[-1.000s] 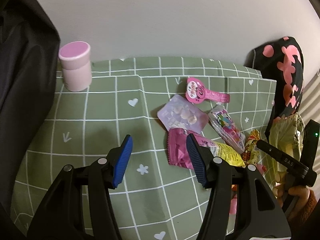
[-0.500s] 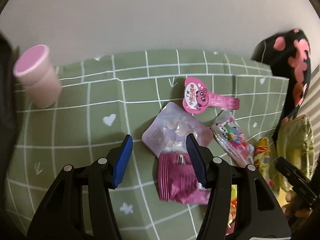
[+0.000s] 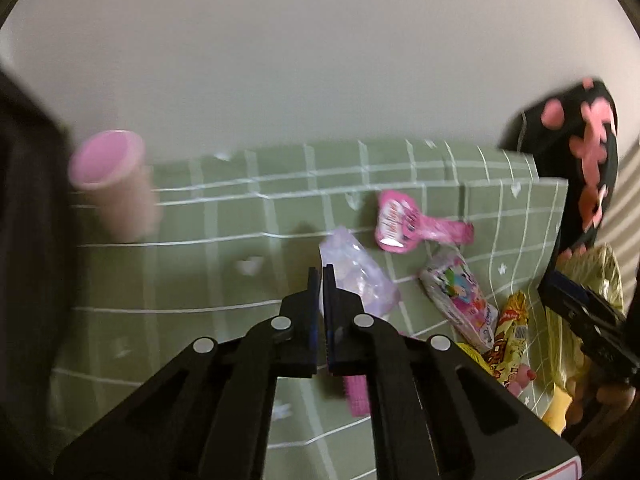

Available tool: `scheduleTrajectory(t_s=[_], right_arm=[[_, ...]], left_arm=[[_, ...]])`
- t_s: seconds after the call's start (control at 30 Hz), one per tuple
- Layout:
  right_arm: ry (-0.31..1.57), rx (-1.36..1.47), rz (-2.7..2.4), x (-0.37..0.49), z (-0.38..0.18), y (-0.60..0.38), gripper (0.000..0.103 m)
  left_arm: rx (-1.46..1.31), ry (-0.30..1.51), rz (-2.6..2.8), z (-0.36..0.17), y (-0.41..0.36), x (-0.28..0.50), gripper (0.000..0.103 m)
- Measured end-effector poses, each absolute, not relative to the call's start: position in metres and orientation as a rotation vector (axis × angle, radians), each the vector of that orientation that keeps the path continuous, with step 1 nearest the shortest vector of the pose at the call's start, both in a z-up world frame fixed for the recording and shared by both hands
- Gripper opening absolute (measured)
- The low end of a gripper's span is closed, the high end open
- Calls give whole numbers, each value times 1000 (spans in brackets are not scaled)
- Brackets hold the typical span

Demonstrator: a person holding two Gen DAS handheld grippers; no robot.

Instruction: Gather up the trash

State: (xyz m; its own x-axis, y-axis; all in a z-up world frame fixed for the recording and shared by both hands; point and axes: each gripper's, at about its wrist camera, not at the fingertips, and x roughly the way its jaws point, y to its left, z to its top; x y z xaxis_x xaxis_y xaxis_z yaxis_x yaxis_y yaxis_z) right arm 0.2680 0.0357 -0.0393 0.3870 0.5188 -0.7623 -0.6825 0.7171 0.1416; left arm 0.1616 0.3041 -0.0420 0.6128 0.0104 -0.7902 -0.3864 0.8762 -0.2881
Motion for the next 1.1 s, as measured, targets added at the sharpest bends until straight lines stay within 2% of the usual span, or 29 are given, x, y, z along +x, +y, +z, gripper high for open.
scheduleTrajectory(t_s=[0.3, 0.47, 0.63, 0.87, 1.1], right_arm=[[929, -411, 947, 304, -67, 145, 52], [1139, -305, 1055, 299, -89, 153, 52], [1003, -478, 1052, 281, -85, 171, 52], [1013, -623, 1158, 279, -98, 219, 52], [970, -588, 1125, 281, -79, 213, 48]], left_arm=[[-555, 868, 340, -46, 346, 106, 2], [-578, 861, 348, -50, 353, 89, 2], [-589, 873, 347, -56, 353, 90, 9], [-580, 881, 329, -59, 349, 91, 18], [-584, 891, 279, -65, 342, 102, 23]])
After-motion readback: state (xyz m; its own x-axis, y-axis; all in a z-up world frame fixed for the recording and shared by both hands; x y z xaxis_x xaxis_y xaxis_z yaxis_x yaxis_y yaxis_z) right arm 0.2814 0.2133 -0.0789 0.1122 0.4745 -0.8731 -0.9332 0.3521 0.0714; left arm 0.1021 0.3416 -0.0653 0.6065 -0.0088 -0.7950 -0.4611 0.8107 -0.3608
